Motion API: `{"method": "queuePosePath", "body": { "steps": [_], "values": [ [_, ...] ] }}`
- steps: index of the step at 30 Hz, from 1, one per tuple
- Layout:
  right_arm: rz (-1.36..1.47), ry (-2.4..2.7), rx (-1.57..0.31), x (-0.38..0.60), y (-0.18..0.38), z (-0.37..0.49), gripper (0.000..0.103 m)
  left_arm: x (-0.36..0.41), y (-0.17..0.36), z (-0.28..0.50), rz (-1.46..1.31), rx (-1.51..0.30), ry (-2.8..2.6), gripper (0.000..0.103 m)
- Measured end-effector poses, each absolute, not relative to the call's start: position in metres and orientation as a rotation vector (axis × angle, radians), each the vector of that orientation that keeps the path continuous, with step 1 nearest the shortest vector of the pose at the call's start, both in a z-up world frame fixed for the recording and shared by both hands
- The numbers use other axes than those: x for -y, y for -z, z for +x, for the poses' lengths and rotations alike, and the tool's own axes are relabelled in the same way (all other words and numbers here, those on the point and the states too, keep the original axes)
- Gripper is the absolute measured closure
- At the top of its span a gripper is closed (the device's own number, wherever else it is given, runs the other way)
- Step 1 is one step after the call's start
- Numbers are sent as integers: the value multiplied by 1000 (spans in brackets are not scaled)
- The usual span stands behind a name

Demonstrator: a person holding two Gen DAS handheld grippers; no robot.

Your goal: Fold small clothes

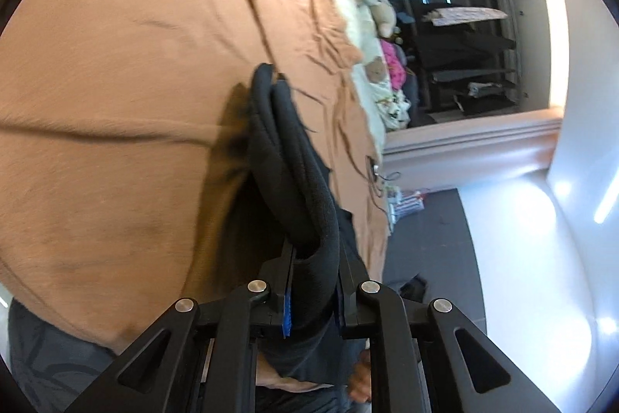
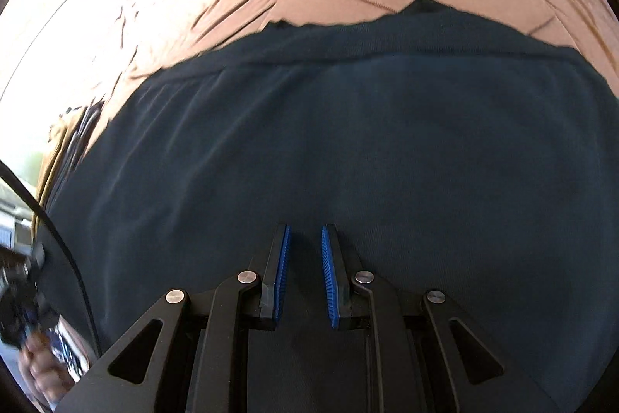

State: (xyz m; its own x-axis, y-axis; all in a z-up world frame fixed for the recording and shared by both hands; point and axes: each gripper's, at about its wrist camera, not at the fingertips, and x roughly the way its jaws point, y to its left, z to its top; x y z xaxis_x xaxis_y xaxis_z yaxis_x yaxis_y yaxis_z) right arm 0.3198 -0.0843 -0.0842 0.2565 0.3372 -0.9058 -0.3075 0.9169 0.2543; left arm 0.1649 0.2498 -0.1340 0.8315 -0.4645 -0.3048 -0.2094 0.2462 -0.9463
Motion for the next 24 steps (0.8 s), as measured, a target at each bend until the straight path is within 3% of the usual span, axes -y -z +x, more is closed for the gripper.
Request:
{"method": "queuePosePath", "body": {
  "steps": [24],
  "values": [
    [83,-486,-1180,124,90,216,91,-192,51,225,-1184,-565,522,88]
  ]
}}
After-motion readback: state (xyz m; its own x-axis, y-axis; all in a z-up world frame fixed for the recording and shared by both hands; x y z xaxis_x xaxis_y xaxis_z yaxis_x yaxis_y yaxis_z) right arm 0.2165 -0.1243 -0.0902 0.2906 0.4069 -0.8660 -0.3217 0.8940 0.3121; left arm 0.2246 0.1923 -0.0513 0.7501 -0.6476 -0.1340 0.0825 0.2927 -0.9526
